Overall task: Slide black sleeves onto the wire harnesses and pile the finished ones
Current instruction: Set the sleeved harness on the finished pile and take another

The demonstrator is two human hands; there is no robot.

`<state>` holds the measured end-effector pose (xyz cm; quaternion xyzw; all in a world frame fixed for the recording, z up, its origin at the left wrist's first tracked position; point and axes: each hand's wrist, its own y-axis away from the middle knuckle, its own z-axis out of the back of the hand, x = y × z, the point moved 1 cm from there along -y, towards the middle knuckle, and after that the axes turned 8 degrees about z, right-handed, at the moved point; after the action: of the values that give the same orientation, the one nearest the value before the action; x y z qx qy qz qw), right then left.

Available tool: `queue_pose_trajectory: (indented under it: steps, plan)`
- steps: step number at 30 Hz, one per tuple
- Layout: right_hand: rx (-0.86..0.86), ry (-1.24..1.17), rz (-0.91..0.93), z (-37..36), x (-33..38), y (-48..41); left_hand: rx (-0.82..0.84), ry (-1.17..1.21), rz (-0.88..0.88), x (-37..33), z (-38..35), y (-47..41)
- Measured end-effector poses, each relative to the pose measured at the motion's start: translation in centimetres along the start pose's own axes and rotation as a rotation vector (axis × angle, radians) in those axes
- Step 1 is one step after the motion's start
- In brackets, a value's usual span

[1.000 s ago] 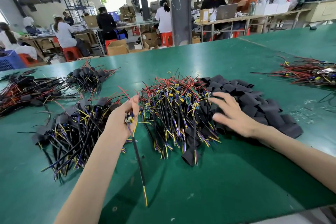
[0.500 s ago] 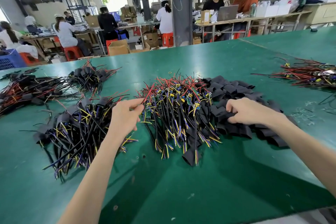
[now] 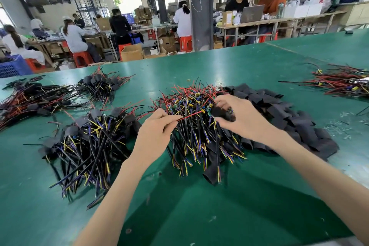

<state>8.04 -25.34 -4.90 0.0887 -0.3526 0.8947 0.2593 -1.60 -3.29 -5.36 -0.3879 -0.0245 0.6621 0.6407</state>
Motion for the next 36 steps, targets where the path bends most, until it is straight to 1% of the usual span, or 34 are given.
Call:
queue_pose_trajectory:
  steps: [4,10,21,30,36]
  plan:
    - [-0.01,-0.131,-0.025,-1.4,-0.3,1.5,-0.023,0.026,-0.044,-0.5,-0.1,0.2]
    - [-0.105,-0.177,0.01,-1.6,0.1,1.9,-0.028,0.007,-0.097,-0.9,-0.2,0.5]
    - [-0.142,-0.136,0.034,-1.3,0.1,2.0,-0.064,-0.006,-0.144,-1.1,-0.5,0.8]
    - [-0.152,-0.125,0.055,-1.3,0.2,2.1,-0.097,-0.066,-0.123,-1.4,-0.4,0.9]
    - [-0.141,-0.115,0.05,-1.2,0.5,2.2,-0.067,-0.059,-0.141,-1.4,-0.4,1.1]
